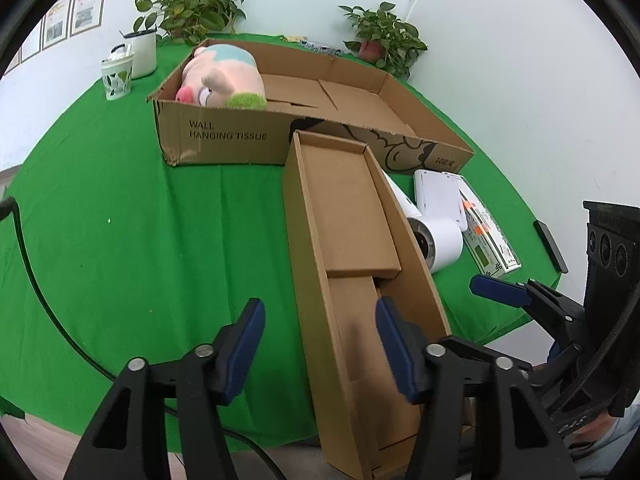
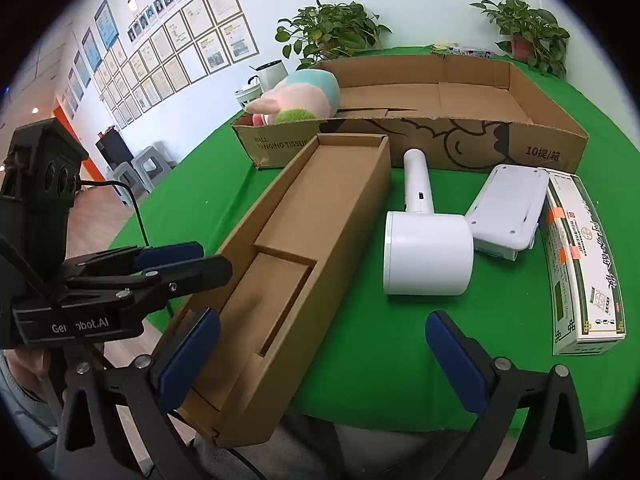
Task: Organize objects
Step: 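Close the right tool on the rim of the long cardboard tray, then lift the cardboard tray with the right tool and lower it into the large box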
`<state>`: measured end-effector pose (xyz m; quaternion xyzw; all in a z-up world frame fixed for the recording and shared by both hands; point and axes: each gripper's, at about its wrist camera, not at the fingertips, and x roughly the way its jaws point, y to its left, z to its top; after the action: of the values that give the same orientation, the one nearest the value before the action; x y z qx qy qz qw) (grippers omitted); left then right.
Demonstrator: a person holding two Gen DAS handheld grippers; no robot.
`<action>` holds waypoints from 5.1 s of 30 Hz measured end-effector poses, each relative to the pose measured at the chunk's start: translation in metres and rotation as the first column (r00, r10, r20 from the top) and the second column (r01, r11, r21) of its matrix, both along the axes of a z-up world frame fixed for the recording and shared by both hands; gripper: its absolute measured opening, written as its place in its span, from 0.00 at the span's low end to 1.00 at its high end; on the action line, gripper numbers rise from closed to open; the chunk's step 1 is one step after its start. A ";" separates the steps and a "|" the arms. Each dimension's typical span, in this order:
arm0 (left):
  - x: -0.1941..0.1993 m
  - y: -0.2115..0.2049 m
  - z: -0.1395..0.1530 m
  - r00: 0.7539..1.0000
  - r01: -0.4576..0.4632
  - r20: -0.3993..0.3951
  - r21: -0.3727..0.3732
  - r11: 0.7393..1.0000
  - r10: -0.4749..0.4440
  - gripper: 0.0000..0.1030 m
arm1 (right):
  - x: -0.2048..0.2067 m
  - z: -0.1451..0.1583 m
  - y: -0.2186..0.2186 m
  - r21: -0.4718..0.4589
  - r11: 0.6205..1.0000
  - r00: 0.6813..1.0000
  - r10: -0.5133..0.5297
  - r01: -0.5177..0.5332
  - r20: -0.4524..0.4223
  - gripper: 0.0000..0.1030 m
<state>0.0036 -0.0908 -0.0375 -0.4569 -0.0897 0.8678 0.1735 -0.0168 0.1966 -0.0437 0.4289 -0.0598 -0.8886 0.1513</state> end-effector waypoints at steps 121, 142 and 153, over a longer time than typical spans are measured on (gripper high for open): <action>-0.265 0.038 0.234 0.960 -0.042 -0.281 -0.105 0.994 0.010 0.14 | -0.216 0.150 0.010 0.058 0.982 0.953 -0.157 0.177 -0.258 0.16; -0.346 0.031 0.043 0.999 -0.025 0.039 -0.168 0.985 0.032 0.14 | -0.268 0.027 0.019 0.095 0.994 0.997 -0.060 0.056 0.043 0.15; -0.324 0.030 0.028 0.998 0.005 0.061 -0.202 0.979 0.007 0.21 | -0.264 0.013 0.015 0.089 0.995 0.995 -0.041 0.033 0.090 0.11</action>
<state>-0.3205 -0.0611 -0.0100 -0.4984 -0.0068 0.8582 0.1229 -0.2806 0.2115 -0.0311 0.4742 -0.0356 -0.8724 0.1130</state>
